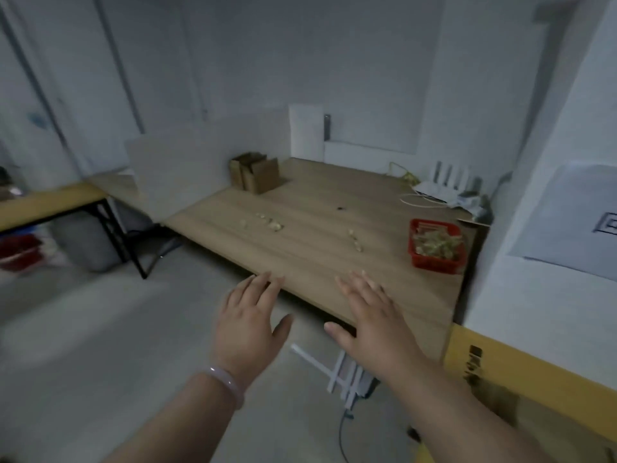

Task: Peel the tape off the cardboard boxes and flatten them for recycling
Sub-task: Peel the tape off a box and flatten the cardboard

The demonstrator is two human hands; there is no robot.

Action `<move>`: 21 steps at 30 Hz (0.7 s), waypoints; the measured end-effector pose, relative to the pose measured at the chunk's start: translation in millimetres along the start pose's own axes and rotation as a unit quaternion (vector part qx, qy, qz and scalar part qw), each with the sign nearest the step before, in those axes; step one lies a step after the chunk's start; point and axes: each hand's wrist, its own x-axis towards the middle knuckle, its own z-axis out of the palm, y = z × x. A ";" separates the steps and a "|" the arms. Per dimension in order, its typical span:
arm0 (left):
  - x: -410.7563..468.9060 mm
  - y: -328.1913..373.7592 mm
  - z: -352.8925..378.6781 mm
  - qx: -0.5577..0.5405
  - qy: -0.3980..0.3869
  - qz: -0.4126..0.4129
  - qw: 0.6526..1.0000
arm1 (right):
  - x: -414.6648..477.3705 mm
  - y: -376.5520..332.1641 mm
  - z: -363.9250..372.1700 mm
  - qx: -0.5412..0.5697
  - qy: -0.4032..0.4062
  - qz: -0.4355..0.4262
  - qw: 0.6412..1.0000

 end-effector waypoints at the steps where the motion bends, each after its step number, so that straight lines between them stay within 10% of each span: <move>1: 2.3 -23.6 -8.5 0.005 0.005 -0.009 1.000 | 14.6 -22.1 7.8 -0.003 0.004 -0.013 1.000; 21: 125.8 -273.8 5.9 0.045 0.050 -0.066 0.996 | 262.0 -162.8 145.4 0.000 -0.004 -0.082 0.997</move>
